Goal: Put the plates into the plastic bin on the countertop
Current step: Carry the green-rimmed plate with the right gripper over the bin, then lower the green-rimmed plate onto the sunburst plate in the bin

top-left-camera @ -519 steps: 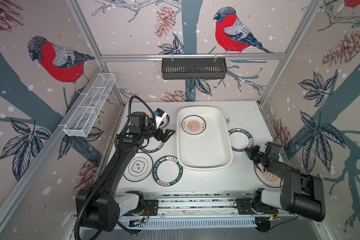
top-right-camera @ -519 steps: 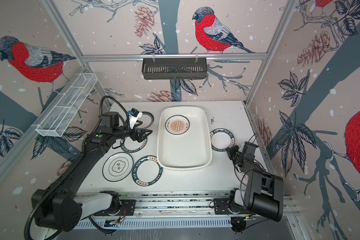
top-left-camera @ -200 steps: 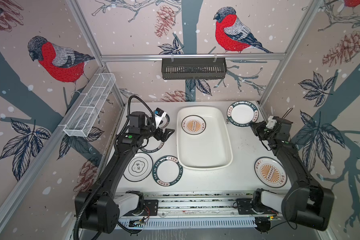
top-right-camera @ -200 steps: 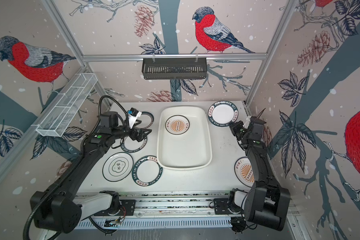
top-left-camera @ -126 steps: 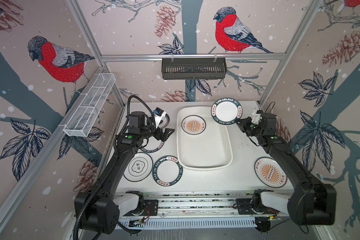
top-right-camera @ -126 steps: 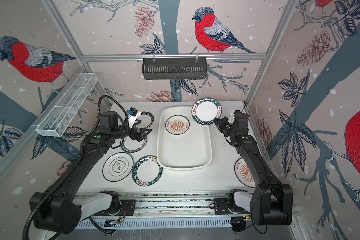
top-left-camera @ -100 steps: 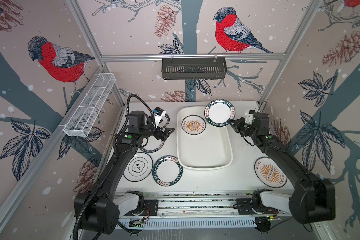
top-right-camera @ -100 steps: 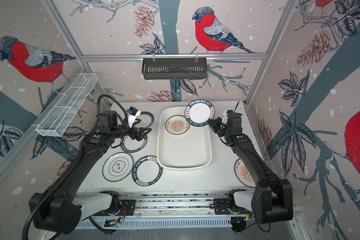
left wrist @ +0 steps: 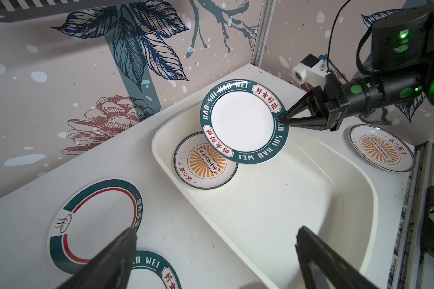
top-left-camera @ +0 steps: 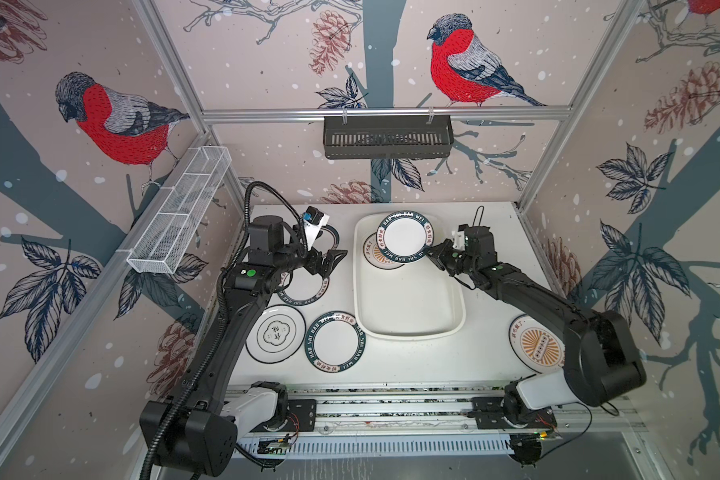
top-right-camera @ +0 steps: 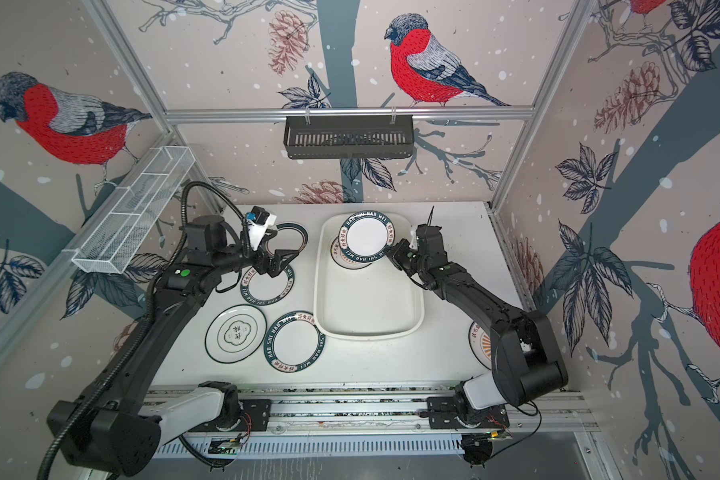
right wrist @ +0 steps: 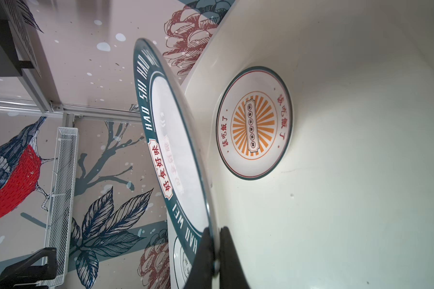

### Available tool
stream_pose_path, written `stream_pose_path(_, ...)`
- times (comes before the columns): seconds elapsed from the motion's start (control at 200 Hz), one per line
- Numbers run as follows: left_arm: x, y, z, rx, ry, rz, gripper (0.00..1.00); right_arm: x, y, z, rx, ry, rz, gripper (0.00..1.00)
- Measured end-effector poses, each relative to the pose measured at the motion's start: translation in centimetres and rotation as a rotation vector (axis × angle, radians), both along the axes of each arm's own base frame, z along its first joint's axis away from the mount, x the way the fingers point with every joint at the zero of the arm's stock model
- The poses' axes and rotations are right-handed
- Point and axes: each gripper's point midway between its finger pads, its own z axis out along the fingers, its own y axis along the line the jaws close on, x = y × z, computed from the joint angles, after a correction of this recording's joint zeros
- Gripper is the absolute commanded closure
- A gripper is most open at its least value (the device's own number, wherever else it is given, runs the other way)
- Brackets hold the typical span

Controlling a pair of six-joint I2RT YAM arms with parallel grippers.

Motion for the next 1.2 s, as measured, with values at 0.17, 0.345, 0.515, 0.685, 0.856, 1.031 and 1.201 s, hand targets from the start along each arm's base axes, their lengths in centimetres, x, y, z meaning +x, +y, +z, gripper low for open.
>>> stream_pose_path(0.17, -0.6, -0.1, 0.8, -0.014, 0.006, -0.011, 0.02, 0.6, 1.5, -1.9, 0.013, 0.034, 0.017, 0.98)
stream_pose_path(0.345, -0.9, -0.1, 1.3, -0.03, 0.018, -0.005, 0.02, 1.2, 2.5, -4.0, 0.032, 0.078, 0.02, 0.98)
stream_pose_path(0.515, -1.3, -0.3, 1.5, -0.04, 0.026, -0.015, 0.02, 2.0, 2.9, -5.7, 0.028, 0.1, 0.018, 0.98)
stream_pose_path(0.685, -1.4, -0.3, 1.5, -0.047, 0.037, -0.012, 0.02, 2.7, 3.3, -7.3, 0.04, 0.131, 0.012, 0.98)
stream_pose_path(0.856, -1.5, -0.2, 1.2, -0.045, 0.049, -0.011, 0.02, 3.3, 3.6, -8.5, 0.034, 0.149, 0.011, 0.98)
stream_pose_path(1.031, -1.6, -0.2, 1.2, -0.047, 0.051, -0.01, 0.02, 3.9, 3.8, -9.0, 0.034, 0.156, 0.008, 0.97)
stream_pose_path(1.201, -1.6, -0.2, 1.0, -0.049, 0.059, -0.008, 0.02, 4.7, 4.0, -9.6, 0.033, 0.159, 0.006, 0.96)
